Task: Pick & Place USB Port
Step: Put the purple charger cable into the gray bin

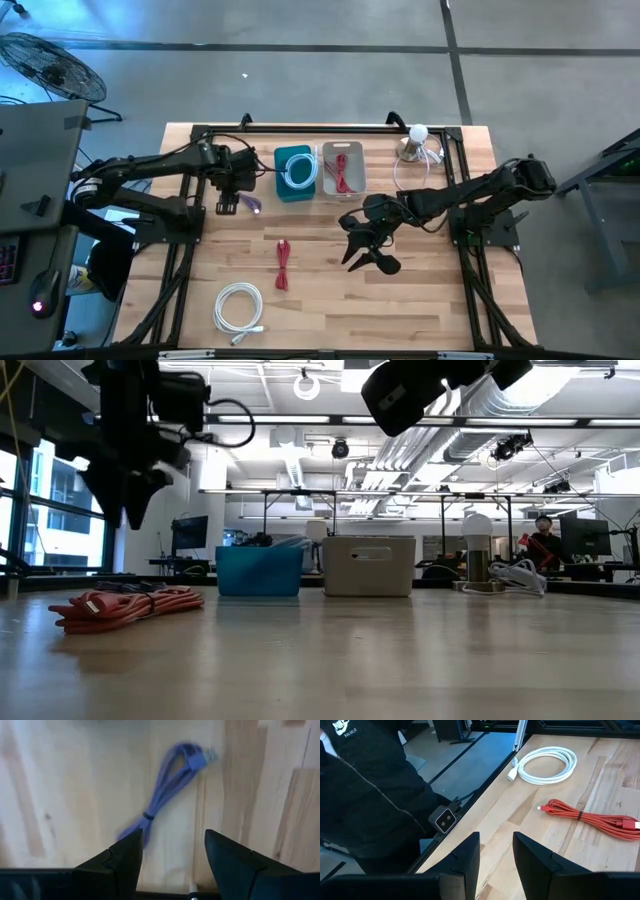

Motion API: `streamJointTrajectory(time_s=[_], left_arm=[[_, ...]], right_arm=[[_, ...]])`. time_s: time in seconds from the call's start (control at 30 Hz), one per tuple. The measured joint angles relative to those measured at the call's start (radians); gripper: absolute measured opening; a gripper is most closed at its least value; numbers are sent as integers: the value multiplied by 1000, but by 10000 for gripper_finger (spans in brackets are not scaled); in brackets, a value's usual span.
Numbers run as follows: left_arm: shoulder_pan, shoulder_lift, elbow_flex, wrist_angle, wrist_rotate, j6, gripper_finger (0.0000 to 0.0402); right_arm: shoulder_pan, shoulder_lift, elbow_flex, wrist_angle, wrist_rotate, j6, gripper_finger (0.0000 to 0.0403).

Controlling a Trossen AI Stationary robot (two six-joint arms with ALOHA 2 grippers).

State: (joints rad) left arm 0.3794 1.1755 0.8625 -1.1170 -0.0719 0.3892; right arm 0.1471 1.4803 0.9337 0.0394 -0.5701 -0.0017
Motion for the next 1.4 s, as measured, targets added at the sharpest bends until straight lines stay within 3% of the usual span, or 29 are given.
streamJointTrajectory(time_s=[0.17,0.67,0.87,1.1,1.4], left_arm=[[1,12,-98,11,17,-2,207],[2,21,-97,24,29,6,207],[88,21,-97,26,33,12,207],[206,21,-97,73,116,62,207],[256,41,-96,142,184,105,207]], right_arm=[[0,0,0,-13,0,0,110],[7,0,0,-13,3,-4,110],[11,0,0,-11,3,-7,110],[11,0,0,-9,13,-9,110],[11,0,0,-9,16,-25,110]])
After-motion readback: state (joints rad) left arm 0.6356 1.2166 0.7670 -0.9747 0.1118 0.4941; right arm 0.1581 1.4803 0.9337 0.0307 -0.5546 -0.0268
